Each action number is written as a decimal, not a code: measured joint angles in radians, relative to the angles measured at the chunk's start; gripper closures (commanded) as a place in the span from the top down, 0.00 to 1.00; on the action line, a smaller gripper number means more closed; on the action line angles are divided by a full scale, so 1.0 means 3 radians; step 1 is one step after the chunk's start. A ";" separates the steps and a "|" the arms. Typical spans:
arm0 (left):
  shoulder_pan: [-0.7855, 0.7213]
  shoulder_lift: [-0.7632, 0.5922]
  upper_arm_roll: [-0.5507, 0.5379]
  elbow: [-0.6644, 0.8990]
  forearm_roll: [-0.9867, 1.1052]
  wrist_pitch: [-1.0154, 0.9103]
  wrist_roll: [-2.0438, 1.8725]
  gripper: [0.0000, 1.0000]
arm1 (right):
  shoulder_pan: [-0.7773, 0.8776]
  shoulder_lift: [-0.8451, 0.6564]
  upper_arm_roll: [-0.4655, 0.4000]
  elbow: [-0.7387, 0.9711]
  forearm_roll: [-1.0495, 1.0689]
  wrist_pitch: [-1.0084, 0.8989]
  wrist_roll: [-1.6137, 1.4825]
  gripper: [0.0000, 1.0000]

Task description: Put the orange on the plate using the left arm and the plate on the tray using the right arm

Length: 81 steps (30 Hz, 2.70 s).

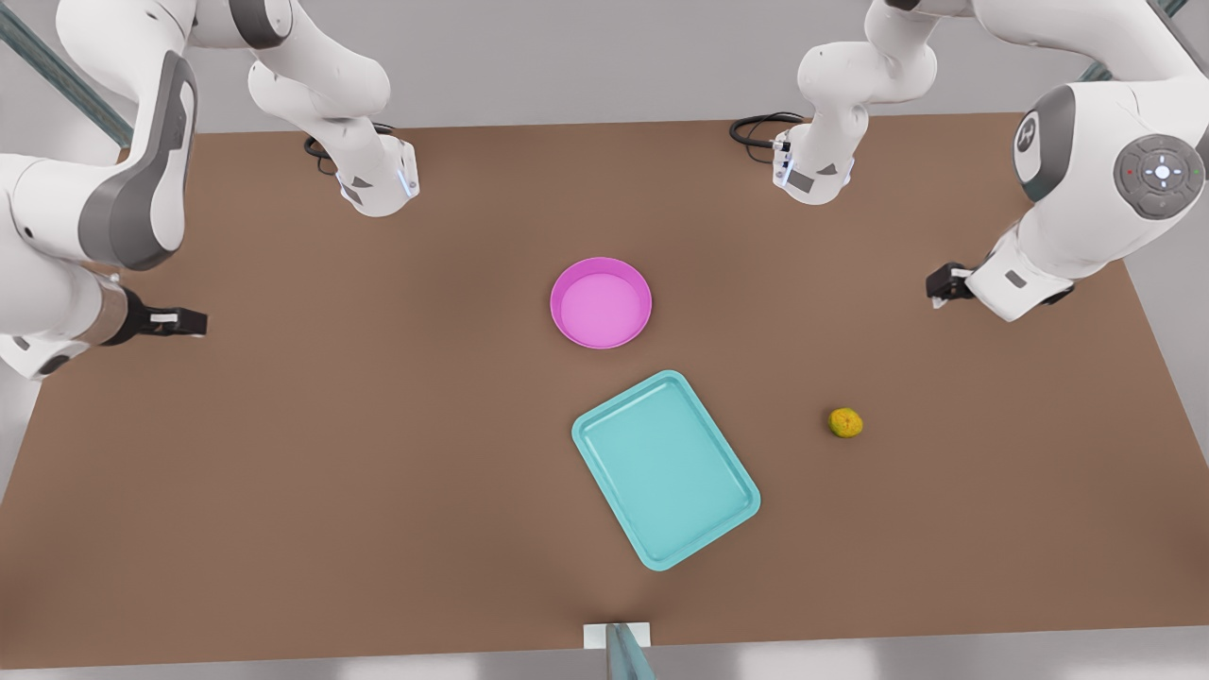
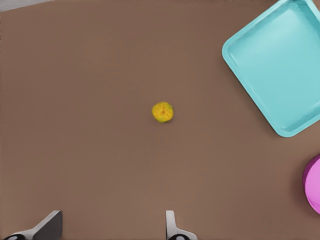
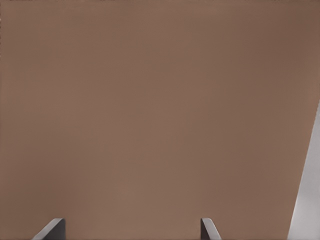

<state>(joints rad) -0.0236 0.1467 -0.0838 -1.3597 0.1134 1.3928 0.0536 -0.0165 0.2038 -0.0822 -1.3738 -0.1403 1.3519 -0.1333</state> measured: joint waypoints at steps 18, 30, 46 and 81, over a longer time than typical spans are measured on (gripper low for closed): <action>0.0041 0.1404 0.0055 -0.1496 -0.0039 0.2863 0.0008 1.00 | -0.0001 0.0030 0.0004 -0.0038 0.0050 0.0141 -0.0148 1.00; 0.0013 0.1710 0.0060 -0.1495 -0.0040 0.3281 0.0009 1.00 | 0.0004 0.0044 0.0004 -0.0056 0.0066 0.0132 -0.0186 1.00; 0.0007 0.1723 0.0111 -0.1548 -0.0036 0.3188 0.0007 1.00 | -0.0027 0.0040 0.0004 -0.0082 0.0108 0.0122 -0.0209 1.00; -0.2293 0.1773 -0.0364 -0.0753 -0.0548 0.1772 -0.1490 1.00 | -0.0042 0.0047 -0.0001 -0.0081 0.0113 0.0108 -0.0224 1.00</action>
<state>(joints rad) -0.7116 0.6785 -0.1931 -1.5855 -0.0509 1.9244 -0.3934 -0.0292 0.2178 -0.0825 -1.3981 -0.1064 1.3842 -0.2004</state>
